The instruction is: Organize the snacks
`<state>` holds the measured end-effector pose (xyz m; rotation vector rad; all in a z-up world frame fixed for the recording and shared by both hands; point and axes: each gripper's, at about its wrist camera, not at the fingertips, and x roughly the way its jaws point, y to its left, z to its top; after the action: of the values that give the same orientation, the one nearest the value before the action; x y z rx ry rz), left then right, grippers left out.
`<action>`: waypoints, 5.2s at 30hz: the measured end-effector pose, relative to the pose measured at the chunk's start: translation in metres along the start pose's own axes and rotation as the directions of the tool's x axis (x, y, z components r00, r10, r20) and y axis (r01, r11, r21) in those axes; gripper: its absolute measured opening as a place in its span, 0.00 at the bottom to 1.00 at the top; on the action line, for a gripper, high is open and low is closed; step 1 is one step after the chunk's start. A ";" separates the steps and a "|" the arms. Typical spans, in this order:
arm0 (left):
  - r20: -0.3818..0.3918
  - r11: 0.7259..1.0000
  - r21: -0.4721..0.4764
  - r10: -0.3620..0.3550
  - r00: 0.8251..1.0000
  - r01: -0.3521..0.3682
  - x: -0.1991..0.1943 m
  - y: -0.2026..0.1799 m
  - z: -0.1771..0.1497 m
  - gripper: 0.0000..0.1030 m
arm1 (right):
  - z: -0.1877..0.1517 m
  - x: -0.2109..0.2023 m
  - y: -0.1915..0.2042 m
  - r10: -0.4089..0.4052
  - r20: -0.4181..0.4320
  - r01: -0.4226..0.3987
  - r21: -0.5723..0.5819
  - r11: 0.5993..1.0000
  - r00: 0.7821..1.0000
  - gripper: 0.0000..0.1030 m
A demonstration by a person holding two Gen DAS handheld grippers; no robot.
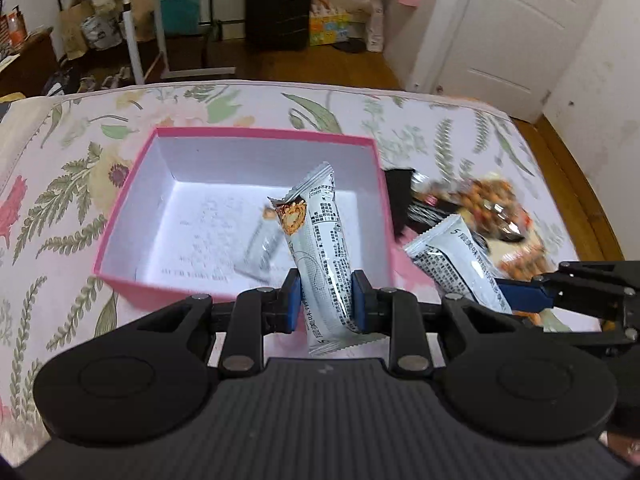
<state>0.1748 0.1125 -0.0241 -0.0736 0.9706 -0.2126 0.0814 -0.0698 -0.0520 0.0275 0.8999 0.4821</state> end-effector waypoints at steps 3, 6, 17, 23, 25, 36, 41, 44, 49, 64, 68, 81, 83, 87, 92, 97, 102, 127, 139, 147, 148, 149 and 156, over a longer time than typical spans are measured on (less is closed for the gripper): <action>0.000 1.000 -0.011 0.000 1.000 0.000 0.032 0.009 0.011 0.24 | 0.017 0.026 -0.002 -0.022 -0.008 0.022 -0.027 0.999 1.000 0.30; -0.031 0.999 -0.054 -0.003 1.000 0.001 0.065 0.024 0.020 0.24 | 0.030 0.053 -0.003 -0.030 -0.019 0.029 -0.046 0.999 0.999 0.30; -0.086 0.987 -0.153 0.038 0.996 -0.051 0.147 0.078 0.027 0.24 | 0.055 0.170 -0.007 -0.159 -0.143 0.114 -0.278 0.954 0.977 0.29; -0.113 0.988 -0.099 0.105 0.988 -0.116 0.167 0.084 0.024 0.24 | 0.047 0.207 0.009 -0.249 -0.187 0.155 -0.410 0.899 0.950 0.29; -0.121 0.993 -0.079 0.083 0.989 -0.093 0.170 0.082 0.023 0.25 | 0.045 0.215 0.009 -0.264 -0.201 0.160 -0.424 0.892 0.943 0.29; -0.042 0.997 -0.005 0.080 0.996 -0.080 0.122 0.058 0.032 0.42 | 0.044 0.125 0.009 -0.185 -0.059 0.152 -0.358 0.921 0.981 0.50; 0.001 0.999 0.024 0.043 0.999 -0.043 0.072 0.048 0.029 0.48 | 0.030 0.028 -0.002 -0.101 0.053 0.112 -0.282 0.953 0.993 0.50; -0.012 0.997 0.074 0.026 1.000 -0.025 0.047 0.038 0.023 0.52 | 0.018 -0.010 -0.013 -0.115 0.104 0.138 -0.239 0.961 0.988 0.50; 0.054 0.984 0.171 0.045 0.998 -0.054 0.002 0.022 0.012 0.59 | 0.000 -0.055 -0.045 -0.171 0.134 0.190 -0.142 0.971 0.976 0.50; 0.087 0.985 0.113 -0.141 0.986 0.131 0.010 -0.056 -0.040 0.62 | -0.068 -0.028 -0.087 -0.189 0.107 0.198 -0.079 0.977 0.976 0.52; 0.055 0.981 0.108 -0.168 0.984 0.162 0.033 -0.071 -0.052 0.62 | -0.082 -0.008 -0.099 -0.174 0.043 0.176 -0.055 0.983 0.984 0.53; 0.019 0.970 0.018 -0.243 0.970 0.243 0.130 -0.121 -0.066 0.50 | -0.109 0.056 -0.135 -0.297 -0.017 0.296 -0.039 0.954 0.955 0.53; 0.013 0.965 -0.020 -0.263 0.965 0.263 0.145 -0.129 -0.062 0.49 | -0.112 0.059 -0.142 -0.340 0.001 0.339 -0.050 0.939 0.941 0.54; -0.010 0.969 -0.021 -0.245 0.970 0.244 0.168 -0.145 -0.064 0.42 | -0.113 0.058 -0.154 -0.299 0.033 0.300 -0.029 0.953 0.954 0.55; -0.109 0.940 -0.115 -0.332 0.937 0.320 0.188 -0.137 -0.064 0.37 | -0.114 0.059 -0.154 -0.202 -0.005 0.201 -0.044 0.979 0.979 0.70; -0.182 0.924 -0.154 -0.375 0.909 0.350 0.206 -0.137 -0.068 0.37 | -0.108 0.069 -0.157 -0.124 -0.056 0.121 -0.043 0.992 0.991 0.84; -0.186 0.909 -0.195 -0.404 0.896 0.369 0.211 -0.134 -0.065 0.38 | -0.104 0.074 -0.166 -0.113 -0.076 0.113 -0.008 0.994 0.991 0.84; -0.159 0.929 -0.150 -0.360 0.919 0.337 0.195 -0.125 -0.064 0.35 | -0.108 0.066 -0.169 -0.013 -0.117 0.020 0.052 0.998 0.993 0.81; -0.164 0.834 -0.324 -0.514 0.842 0.446 0.221 -0.110 -0.066 0.35 | -0.113 0.092 -0.153 -0.135 -0.134 0.127 -0.067 0.990 0.982 0.84; -0.205 0.857 -0.292 -0.489 0.848 0.424 0.197 -0.113 -0.063 0.36 | -0.107 0.081 -0.150 -0.136 -0.150 0.132 -0.037 0.991 0.979 0.64; -0.217 0.858 -0.295 -0.488 0.846 0.419 0.192 -0.110 -0.063 0.36 | -0.108 0.078 -0.150 -0.111 -0.159 0.111 -0.011 0.994 0.981 0.64; -0.227 0.861 -0.296 -0.485 0.845 0.415 0.187 -0.108 -0.064 0.36 | -0.108 0.075 -0.147 -0.093 -0.162 0.095 0.004 0.995 0.982 0.64; -0.243 0.907 -0.246 -0.399 0.884 0.341 0.178 -0.111 -0.075 0.35 | -0.114 0.077 -0.137 -0.072 -0.180 0.075 0.009 0.997 0.981 0.63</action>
<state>0.1937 -0.0310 -0.1932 -0.4248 1.2651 -0.4926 0.0895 -0.1803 -0.2115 -0.0348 1.0780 0.4131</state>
